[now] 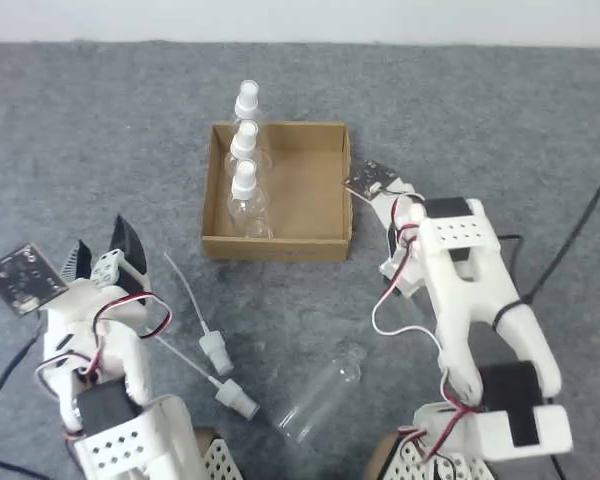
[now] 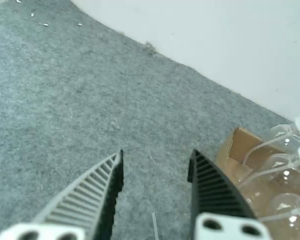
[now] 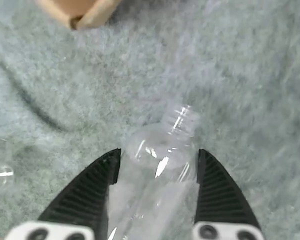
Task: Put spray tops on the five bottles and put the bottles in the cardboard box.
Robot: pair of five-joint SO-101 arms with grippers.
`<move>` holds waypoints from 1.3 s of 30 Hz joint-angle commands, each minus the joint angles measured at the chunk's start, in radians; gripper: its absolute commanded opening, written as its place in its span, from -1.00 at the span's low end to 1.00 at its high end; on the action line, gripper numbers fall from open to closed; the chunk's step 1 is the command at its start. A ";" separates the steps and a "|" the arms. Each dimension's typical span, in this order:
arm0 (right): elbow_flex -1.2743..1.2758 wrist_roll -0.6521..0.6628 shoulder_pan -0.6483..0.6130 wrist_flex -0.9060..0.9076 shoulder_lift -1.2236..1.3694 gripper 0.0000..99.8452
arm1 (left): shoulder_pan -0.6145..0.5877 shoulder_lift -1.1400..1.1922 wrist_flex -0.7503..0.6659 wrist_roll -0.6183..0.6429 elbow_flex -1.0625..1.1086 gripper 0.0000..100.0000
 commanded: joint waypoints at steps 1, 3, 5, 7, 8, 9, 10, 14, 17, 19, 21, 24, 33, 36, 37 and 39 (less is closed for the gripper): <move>-0.075 0.014 0.012 -0.016 0.007 -0.57 | -0.006 -0.011 0.002 -0.015 -0.016 -0.60; -0.075 0.014 0.010 -0.016 0.016 -0.46 | -0.006 -0.011 0.002 -0.015 -0.016 -0.60; -0.075 -0.014 0.007 -0.016 0.016 -0.40 | -0.006 -0.011 0.002 -0.015 -0.016 -0.60; -0.077 -0.060 0.004 -0.016 0.016 -0.39 | -0.006 -0.011 0.002 -0.015 -0.016 -0.60; -0.078 -0.080 0.004 -0.016 0.016 -0.39 | -0.006 -0.011 0.002 -0.015 -0.016 -0.60; -0.083 -0.095 0.004 -0.015 0.016 -0.39 | -0.006 -0.011 0.002 -0.015 -0.016 -0.60; -0.094 -0.112 0.004 -0.002 0.019 -0.39 | -0.006 -0.011 0.002 -0.015 -0.016 -0.60; -0.144 -0.178 0.012 0.068 0.027 -0.39 | -0.006 -0.011 0.002 -0.015 -0.016 -0.60; -0.161 -0.212 0.013 0.090 0.027 -0.39 | -0.006 -0.011 0.002 -0.015 -0.016 -0.60; -0.160 -0.216 0.025 0.087 0.027 -0.39 | -0.006 -0.011 0.002 -0.015 -0.016 -0.60; -0.158 -0.218 0.048 0.079 0.028 -0.39 | -0.006 -0.011 0.002 -0.015 -0.016 -0.60; -0.157 -0.218 0.077 0.079 0.028 -0.39 | -0.006 -0.011 0.002 -0.015 -0.016 -0.60; -0.146 -0.219 0.087 0.019 0.159 -0.51 | -0.006 -0.011 0.002 -0.015 -0.016 -0.60; -0.152 -0.219 0.096 0.015 0.185 -0.51 | -0.006 -0.011 0.002 -0.015 -0.016 -0.60; -0.155 -0.219 0.101 0.019 0.188 -0.51 | -0.006 -0.011 0.002 -0.015 -0.016 -0.60; -0.157 -0.221 0.111 0.021 0.186 -0.52 | -0.006 -0.011 0.002 -0.015 -0.016 -0.60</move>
